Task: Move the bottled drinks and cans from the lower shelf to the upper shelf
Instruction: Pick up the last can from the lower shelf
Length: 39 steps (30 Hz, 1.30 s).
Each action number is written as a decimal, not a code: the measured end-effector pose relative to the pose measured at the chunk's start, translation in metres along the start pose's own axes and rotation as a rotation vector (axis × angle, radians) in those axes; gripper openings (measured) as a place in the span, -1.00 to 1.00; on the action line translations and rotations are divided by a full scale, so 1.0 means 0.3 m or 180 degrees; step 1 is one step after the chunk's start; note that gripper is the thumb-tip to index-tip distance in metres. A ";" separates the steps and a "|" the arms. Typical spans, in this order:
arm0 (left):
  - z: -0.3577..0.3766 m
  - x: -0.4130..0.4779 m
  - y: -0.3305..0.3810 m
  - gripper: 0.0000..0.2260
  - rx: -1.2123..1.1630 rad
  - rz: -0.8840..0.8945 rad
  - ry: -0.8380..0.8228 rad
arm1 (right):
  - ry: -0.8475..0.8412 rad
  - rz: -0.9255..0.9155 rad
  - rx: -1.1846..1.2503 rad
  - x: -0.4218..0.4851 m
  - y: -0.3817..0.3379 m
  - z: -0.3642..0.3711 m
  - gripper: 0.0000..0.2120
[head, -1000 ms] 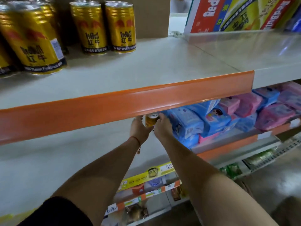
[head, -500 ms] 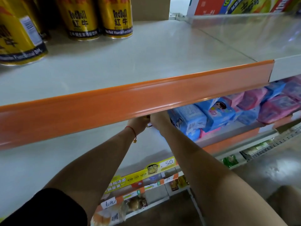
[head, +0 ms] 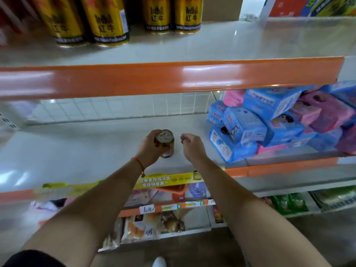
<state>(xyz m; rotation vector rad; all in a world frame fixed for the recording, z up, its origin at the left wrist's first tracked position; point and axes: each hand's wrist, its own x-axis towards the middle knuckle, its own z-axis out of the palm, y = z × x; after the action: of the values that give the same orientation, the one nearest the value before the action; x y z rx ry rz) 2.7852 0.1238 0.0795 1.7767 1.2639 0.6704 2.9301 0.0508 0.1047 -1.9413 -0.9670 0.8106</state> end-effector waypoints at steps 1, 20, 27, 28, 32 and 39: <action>-0.020 -0.021 -0.013 -0.39 0.0034 0.0020 0.0003 | -0.0041 0.0010 0.0029 -0.011 0.007 0.019 -0.73; -0.085 -0.158 -0.157 -0.27 -0.0290 0.0149 0.0146 | -0.0362 -0.0265 -0.0489 -0.084 0.096 0.062 -0.56; -0.065 -0.118 -0.151 -0.35 -0.0264 0.0134 0.0079 | -0.0388 -0.0518 -0.0663 -0.093 0.080 0.070 -0.45; -0.061 -0.125 -0.143 -0.36 -0.0260 0.0138 0.0168 | -0.0399 -0.0539 -0.0713 -0.091 0.083 0.070 -0.44; -0.037 -0.151 -0.164 -0.31 -0.0216 0.0098 0.0678 | -0.0373 -0.0583 -0.0810 -0.084 0.096 0.068 -0.46; -0.085 -0.124 -0.204 -0.14 -0.0103 0.0117 0.0174 | -0.0416 -0.0576 -0.0958 -0.076 0.127 0.060 -0.46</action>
<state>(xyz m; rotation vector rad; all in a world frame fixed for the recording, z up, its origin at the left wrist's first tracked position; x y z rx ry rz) 2.7218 0.1062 0.0415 1.7695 1.2523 0.7609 2.9169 0.0235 0.0675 -2.0322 -1.3889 0.7269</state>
